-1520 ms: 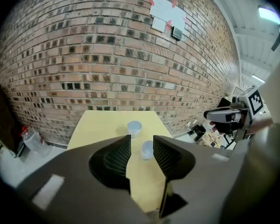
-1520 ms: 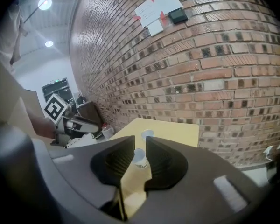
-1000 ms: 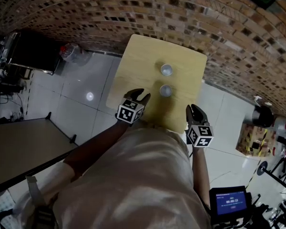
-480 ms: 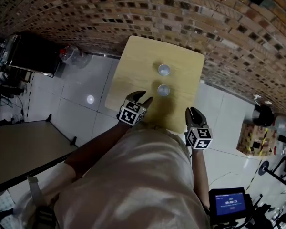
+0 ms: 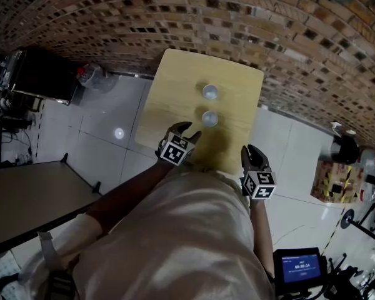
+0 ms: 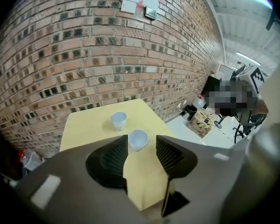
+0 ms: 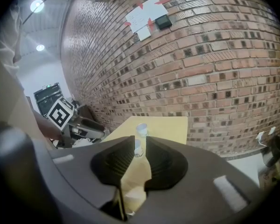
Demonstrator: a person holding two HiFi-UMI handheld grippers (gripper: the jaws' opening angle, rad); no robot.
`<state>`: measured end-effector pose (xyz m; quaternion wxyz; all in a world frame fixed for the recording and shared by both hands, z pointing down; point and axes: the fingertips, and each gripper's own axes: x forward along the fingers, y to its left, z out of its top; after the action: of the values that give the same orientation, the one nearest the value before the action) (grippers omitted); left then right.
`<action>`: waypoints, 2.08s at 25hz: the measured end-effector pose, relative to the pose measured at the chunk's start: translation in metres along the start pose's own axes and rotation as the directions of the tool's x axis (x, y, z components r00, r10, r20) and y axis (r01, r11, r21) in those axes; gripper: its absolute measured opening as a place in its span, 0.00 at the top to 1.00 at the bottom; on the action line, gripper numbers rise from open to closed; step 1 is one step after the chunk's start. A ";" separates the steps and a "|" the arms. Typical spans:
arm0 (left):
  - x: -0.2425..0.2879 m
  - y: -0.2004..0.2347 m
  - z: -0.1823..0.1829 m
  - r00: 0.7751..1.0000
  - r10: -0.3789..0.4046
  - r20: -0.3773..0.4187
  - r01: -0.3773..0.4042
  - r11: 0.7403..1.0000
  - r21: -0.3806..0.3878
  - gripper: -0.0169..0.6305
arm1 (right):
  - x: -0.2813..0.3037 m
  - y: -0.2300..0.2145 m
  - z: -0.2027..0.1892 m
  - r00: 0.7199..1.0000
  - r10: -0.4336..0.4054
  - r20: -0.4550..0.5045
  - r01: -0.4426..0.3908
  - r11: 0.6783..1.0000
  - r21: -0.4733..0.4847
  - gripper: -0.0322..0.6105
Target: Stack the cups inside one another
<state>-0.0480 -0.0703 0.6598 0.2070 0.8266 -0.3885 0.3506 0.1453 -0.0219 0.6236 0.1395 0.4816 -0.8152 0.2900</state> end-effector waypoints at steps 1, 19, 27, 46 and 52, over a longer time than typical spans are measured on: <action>0.003 -0.002 0.001 1.000 0.002 -0.005 -0.002 1.000 0.012 0.65 | 0.000 -0.001 0.000 1.000 0.002 -0.003 -0.002 1.000 0.002 0.84; 0.095 -0.012 -0.029 0.972 0.000 -0.234 0.112 0.877 0.467 0.65 | 0.003 -0.020 -0.001 1.000 0.012 -0.012 -0.012 1.000 0.010 0.84; 0.124 -0.023 -0.044 0.949 0.030 -0.314 0.171 0.787 0.593 0.68 | 0.002 -0.032 -0.003 1.000 -0.009 -0.013 0.009 0.999 0.037 0.84; 0.161 -0.025 -0.071 0.909 0.112 -0.402 0.216 0.699 0.682 0.80 | -0.005 -0.041 -0.014 0.999 -0.028 -0.020 0.030 0.998 0.060 0.84; 0.165 -0.019 -0.072 0.910 0.137 -0.391 0.192 0.697 0.691 0.89 | -0.010 -0.048 -0.018 0.999 -0.042 -0.026 0.044 0.997 0.058 0.84</action>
<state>0.0119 -0.0963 0.8285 -0.0485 0.7534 -0.1554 0.6371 0.1906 -0.0211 0.6490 0.1416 0.4992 -0.7939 0.3170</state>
